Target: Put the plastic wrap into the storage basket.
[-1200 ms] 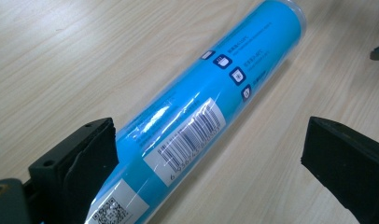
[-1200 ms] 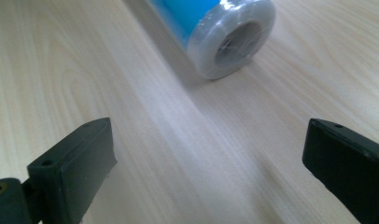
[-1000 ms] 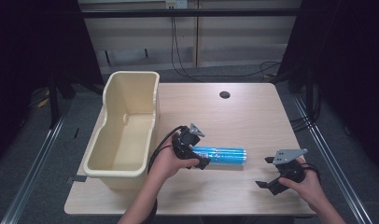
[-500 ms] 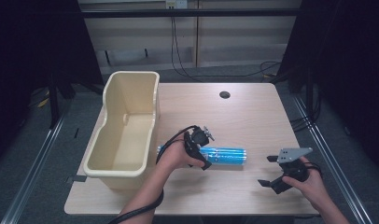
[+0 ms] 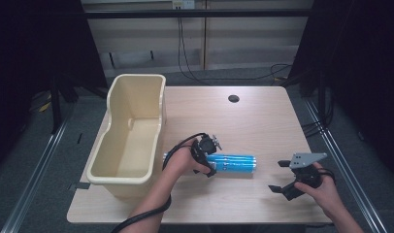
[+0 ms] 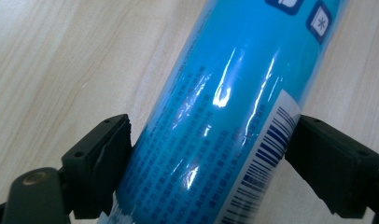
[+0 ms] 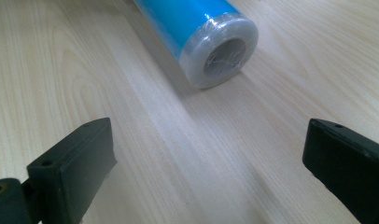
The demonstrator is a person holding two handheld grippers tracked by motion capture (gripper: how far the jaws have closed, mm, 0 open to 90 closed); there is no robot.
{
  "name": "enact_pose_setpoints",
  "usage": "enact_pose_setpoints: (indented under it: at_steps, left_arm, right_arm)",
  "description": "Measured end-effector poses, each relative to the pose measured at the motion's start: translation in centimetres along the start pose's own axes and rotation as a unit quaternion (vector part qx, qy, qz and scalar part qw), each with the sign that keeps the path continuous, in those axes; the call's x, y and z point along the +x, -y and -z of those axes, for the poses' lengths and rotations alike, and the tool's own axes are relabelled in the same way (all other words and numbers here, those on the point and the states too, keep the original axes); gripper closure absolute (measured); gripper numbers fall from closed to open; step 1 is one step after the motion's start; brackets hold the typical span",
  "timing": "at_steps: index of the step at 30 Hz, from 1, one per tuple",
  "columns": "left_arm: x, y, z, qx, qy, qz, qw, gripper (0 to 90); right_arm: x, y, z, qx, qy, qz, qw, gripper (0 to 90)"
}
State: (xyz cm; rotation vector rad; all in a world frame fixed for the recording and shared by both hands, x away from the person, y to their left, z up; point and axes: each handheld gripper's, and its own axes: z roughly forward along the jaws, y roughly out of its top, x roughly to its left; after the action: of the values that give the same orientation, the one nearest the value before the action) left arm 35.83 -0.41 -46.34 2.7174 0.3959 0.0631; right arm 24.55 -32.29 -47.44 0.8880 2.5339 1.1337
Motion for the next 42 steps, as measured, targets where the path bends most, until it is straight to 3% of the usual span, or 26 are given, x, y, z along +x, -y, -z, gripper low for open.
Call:
enact_pose_setpoints:
  at_steps: [4, 8, 11, 13, 15, 16, 17, 20, 23, 26, 29, 31, 35, 38, 39, 42]
  left_arm:
    - [0.0, -0.3, -0.1, 0.017, 0.001, -0.024, 0.9996, 16.8]
    - [-0.1, -0.5, -0.1, 0.018, 0.002, -0.027, 0.9995, 18.3]
    - [-0.7, -0.9, -0.1, 0.035, -0.012, -0.038, 0.9986, 20.1]
    - [-0.7, -1.2, 0.0, 0.046, -0.002, -0.043, 0.9980, 21.2]
    - [-1.2, -1.6, 0.1, 0.055, -0.012, -0.025, 0.9981, 25.3]
    - [-1.3, -1.7, 0.3, 0.053, -0.013, -0.032, 0.9980, 27.4]
    - [-1.3, -1.7, 0.4, 0.045, 0.002, -0.023, 0.9987, 29.7]
    - [-1.0, -1.7, 0.6, 0.040, 0.037, 0.050, 0.9973, 31.9]
    - [-1.2, -1.8, 0.7, 0.050, 0.041, 0.051, 0.9966, 32.0]
    - [-1.1, -1.8, 1.1, 0.048, 0.046, 0.084, 0.9942, 31.9]
    - [-1.0, -1.7, 1.9, 0.061, 0.039, 0.094, 0.9929, 32.0]
    - [-0.9, -1.7, 2.4, 0.061, 0.035, 0.113, 0.9911, 32.0]
    - [-0.5, -1.7, 4.0, 0.062, 0.044, 0.130, 0.9886, 32.0]
    - [-0.4, -2.0, 5.1, 0.067, 0.039, 0.133, 0.9881, 32.0]
    - [-0.3, -2.1, 5.5, 0.073, 0.041, 0.142, 0.9864, 32.0]
    - [-0.2, -2.3, 6.1, 0.076, 0.037, 0.146, 0.9856, 32.1]
  right_arm:
    - [0.0, 0.0, 0.1, -0.002, 0.000, 0.001, 1.0000, 2.0]
    - [0.0, 0.0, 0.1, -0.002, -0.001, 0.002, 1.0000, 2.0]
    - [-0.1, 0.0, 0.0, -0.002, -0.004, 0.001, 1.0000, 2.0]
    - [-0.1, 0.0, 0.0, -0.003, -0.004, 0.000, 1.0000, 2.0]
    - [-0.1, 0.1, 0.1, -0.003, -0.002, -0.001, 1.0000, 2.0]
    - [-0.1, 0.1, 0.1, -0.003, -0.004, -0.002, 1.0000, 2.0]
    - [-0.1, 0.1, 0.1, -0.003, -0.003, -0.002, 1.0000, 2.0]
    - [-0.2, 0.1, 0.2, -0.006, -0.005, -0.003, 1.0000, 2.0]
    - [-0.2, 0.1, 0.2, -0.010, -0.004, -0.004, 0.9999, 2.0]
    - [-0.2, 0.1, 0.2, -0.011, -0.005, -0.005, 0.9999, 2.0]
    - [-0.2, 0.2, 0.3, -0.012, -0.004, -0.006, 0.9999, 2.0]
    - [-0.2, 0.2, 0.2, -0.011, -0.004, -0.006, 0.9999, 2.0]
    - [-0.2, 0.2, 0.2, -0.011, -0.006, -0.006, 0.9999, 2.0]
    - [-0.2, 0.1, 0.2, -0.012, -0.005, -0.006, 0.9999, 2.0]
    - [-0.2, 0.1, 0.2, -0.012, -0.006, -0.006, 0.9999, 1.9]
    - [-0.1, 0.1, 0.3, -0.013, -0.006, -0.005, 0.9999, 1.9]
